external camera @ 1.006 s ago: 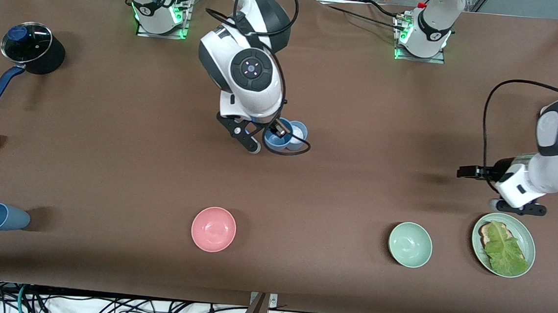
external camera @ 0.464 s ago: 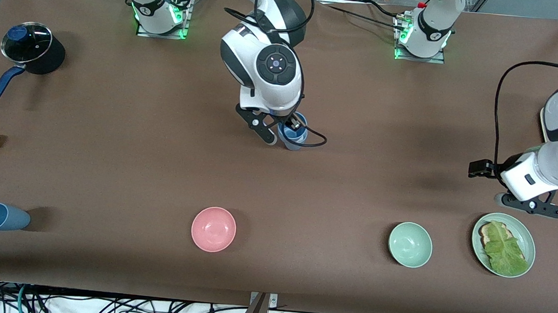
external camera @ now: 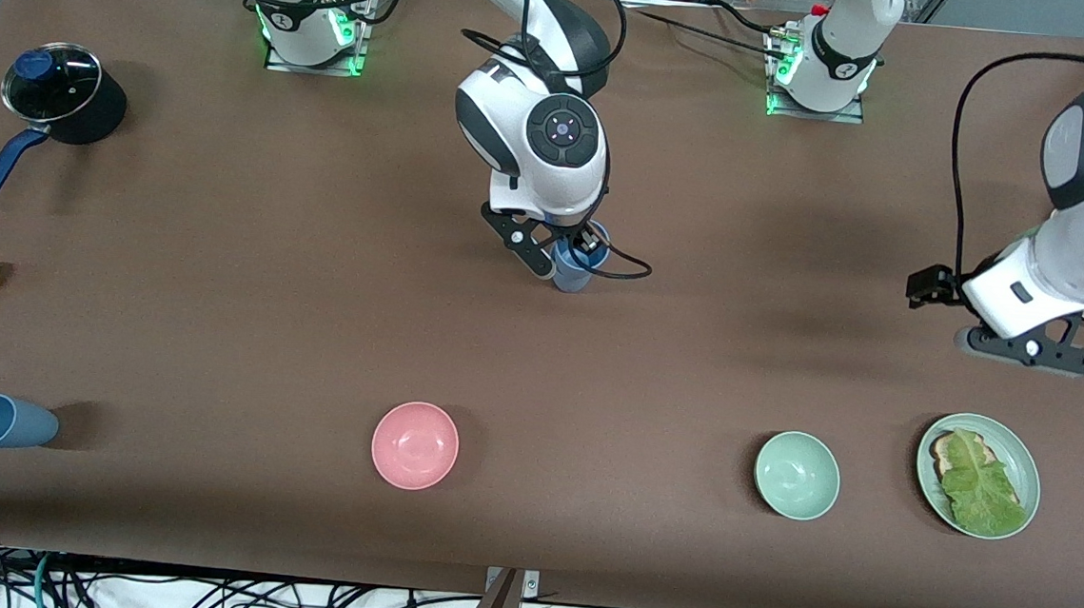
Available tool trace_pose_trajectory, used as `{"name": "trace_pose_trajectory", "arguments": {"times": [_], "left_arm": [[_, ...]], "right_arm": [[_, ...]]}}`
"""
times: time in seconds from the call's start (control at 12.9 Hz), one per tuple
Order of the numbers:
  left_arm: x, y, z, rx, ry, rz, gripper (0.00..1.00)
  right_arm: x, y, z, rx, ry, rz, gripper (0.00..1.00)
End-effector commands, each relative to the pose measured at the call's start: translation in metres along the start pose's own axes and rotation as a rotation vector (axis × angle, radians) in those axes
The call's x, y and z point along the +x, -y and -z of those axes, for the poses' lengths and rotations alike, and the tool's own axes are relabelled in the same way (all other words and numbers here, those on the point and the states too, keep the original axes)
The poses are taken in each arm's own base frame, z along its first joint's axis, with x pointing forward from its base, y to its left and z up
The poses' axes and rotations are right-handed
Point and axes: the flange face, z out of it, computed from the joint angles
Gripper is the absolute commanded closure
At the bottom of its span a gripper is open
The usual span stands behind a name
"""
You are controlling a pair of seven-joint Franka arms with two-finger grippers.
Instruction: Stack blue cups with both arms
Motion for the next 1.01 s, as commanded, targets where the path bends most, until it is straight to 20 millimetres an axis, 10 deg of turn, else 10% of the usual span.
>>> {"name": "trace_pose_trajectory", "arguments": {"times": [0.0,0.77,0.93], "left_arm": [[-0.024,0.005,0.008,-0.049,-0.044,-0.026,0.0],[-0.009,0.018,0.035,-0.046,-0.08,-0.02,0.0],[-0.011,0.018,0.04,-0.049,-0.065,-0.022,0.0]], "right_arm": [[-0.002,-0.005,-0.002,-0.012,-0.016,-0.011,1.0],[-0.009,-0.009,-0.015,-0.047,-0.017,-0.006,1.0],[-0.002,-0.009,-0.015,-0.045,-0.01,-0.016,0.52]]}}
